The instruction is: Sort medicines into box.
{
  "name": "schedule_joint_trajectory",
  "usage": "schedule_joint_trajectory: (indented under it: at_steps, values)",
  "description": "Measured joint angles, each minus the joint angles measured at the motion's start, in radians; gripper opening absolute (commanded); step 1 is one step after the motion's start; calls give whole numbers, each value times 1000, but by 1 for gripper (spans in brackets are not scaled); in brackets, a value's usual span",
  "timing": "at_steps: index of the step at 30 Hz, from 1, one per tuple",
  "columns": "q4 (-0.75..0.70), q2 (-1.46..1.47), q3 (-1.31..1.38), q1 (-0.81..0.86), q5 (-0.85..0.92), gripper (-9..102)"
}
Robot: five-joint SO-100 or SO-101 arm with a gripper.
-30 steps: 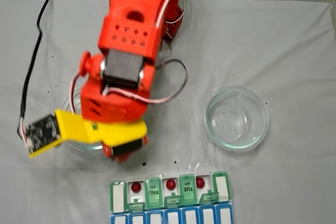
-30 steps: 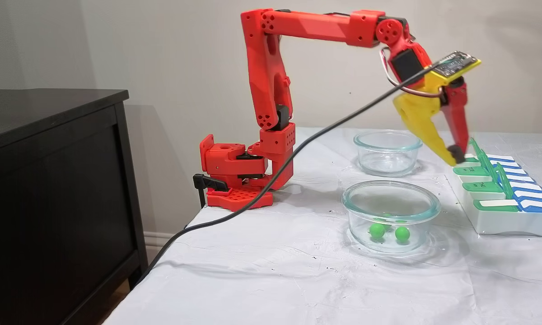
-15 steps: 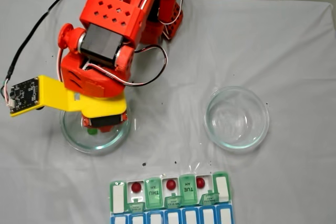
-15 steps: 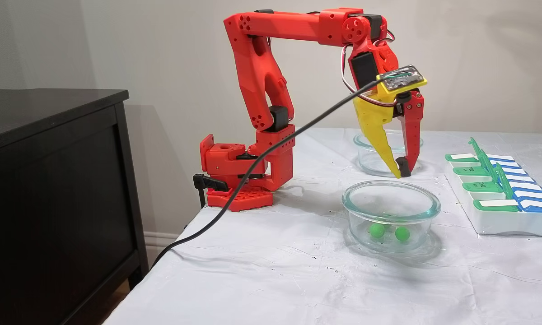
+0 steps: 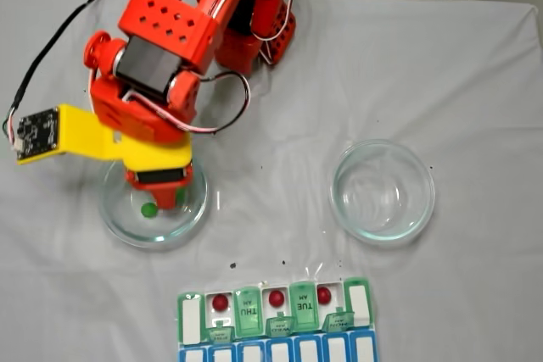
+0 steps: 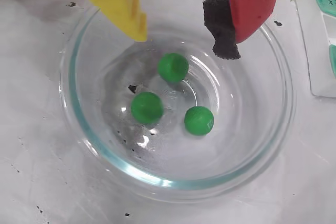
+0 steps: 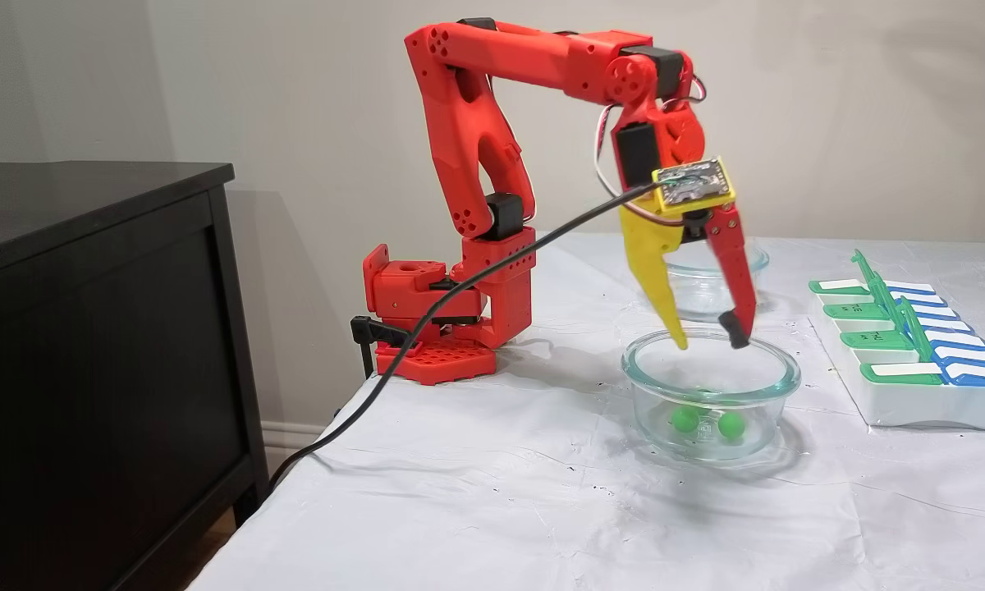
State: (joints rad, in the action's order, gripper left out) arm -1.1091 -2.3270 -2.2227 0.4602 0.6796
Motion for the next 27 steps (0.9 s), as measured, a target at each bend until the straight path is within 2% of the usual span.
schedule_joint_trajectory:
  at_steps: [16, 27]
  values:
    - [89, 87, -25, 3, 55, 24]
    - [89, 137, -44, 3, 103, 25]
